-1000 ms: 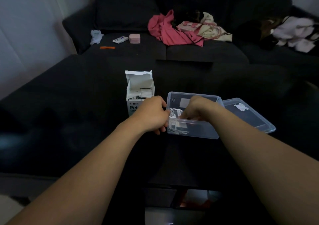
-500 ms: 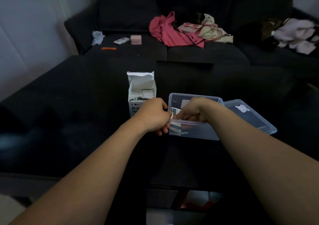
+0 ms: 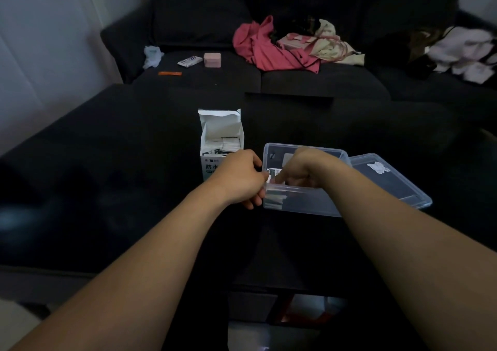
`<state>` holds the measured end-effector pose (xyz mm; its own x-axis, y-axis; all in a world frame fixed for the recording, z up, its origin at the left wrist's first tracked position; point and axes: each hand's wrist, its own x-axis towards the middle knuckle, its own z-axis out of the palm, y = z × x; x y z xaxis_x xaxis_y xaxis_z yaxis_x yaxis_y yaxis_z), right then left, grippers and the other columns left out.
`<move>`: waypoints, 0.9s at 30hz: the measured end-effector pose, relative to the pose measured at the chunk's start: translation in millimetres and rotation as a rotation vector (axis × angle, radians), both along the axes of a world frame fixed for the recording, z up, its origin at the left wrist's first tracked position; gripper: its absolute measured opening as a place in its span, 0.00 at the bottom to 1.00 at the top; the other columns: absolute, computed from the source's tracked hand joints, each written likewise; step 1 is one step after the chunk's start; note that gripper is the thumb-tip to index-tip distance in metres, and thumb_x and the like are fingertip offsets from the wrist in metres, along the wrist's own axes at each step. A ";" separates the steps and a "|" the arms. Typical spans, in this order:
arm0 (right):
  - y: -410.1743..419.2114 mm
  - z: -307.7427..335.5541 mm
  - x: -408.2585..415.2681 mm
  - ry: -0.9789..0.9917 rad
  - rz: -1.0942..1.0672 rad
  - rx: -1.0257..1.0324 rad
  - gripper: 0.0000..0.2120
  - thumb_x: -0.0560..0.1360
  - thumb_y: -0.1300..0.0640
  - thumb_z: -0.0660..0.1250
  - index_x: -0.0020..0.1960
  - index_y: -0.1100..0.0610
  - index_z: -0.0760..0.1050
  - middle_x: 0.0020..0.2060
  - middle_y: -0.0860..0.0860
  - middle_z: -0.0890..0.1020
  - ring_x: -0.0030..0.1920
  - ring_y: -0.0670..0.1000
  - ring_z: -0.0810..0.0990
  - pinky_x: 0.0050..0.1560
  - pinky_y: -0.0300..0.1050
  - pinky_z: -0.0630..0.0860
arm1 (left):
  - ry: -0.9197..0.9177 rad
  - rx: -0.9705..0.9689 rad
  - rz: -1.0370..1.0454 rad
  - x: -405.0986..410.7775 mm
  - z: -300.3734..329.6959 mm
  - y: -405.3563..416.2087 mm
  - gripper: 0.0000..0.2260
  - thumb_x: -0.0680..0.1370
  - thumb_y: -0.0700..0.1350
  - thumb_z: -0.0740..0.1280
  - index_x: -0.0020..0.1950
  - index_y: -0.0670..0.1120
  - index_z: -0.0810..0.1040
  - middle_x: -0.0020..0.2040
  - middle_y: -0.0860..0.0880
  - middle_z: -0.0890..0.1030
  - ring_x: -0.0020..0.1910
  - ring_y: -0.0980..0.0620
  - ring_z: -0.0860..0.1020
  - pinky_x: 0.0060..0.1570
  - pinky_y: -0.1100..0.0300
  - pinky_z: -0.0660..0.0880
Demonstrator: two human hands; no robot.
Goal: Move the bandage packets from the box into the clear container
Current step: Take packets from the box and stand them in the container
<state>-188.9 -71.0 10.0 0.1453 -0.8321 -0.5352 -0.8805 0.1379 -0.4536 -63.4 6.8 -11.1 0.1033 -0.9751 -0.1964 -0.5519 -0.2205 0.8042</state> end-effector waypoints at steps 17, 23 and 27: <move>-6.3 -10.1 3.8 0.112 0.202 -0.165 0.13 0.75 0.50 0.73 0.53 0.59 0.77 0.41 0.53 0.80 0.40 0.49 0.78 0.38 0.42 0.74 | 0.001 -0.019 -0.022 1.9 1.2 0.7 0.14 0.83 0.44 0.65 0.68 0.46 0.71 0.41 0.44 0.86 0.31 0.52 0.83 0.25 0.62 0.76; -10.0 -10.6 0.1 0.142 0.266 -0.205 0.12 0.77 0.49 0.70 0.43 0.54 0.72 0.42 0.53 0.81 0.42 0.51 0.80 0.41 0.45 0.75 | -0.002 -0.038 -0.028 0.9 0.8 2.5 0.13 0.83 0.44 0.65 0.68 0.45 0.71 0.41 0.44 0.85 0.30 0.52 0.83 0.26 0.62 0.76; -10.1 -8.9 0.1 0.152 0.315 -0.197 0.09 0.78 0.50 0.69 0.47 0.55 0.75 0.42 0.53 0.79 0.43 0.51 0.79 0.43 0.46 0.76 | -0.013 -0.024 -0.028 1.3 2.9 2.4 0.13 0.83 0.44 0.64 0.68 0.46 0.71 0.41 0.44 0.86 0.31 0.52 0.83 0.26 0.62 0.77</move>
<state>-188.8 -81.1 1.1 0.3415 -0.8484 -0.4045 -0.9247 -0.2263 -0.3060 -62.0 9.2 -8.2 0.0786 -0.9819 -0.1721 -0.5676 -0.1860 0.8020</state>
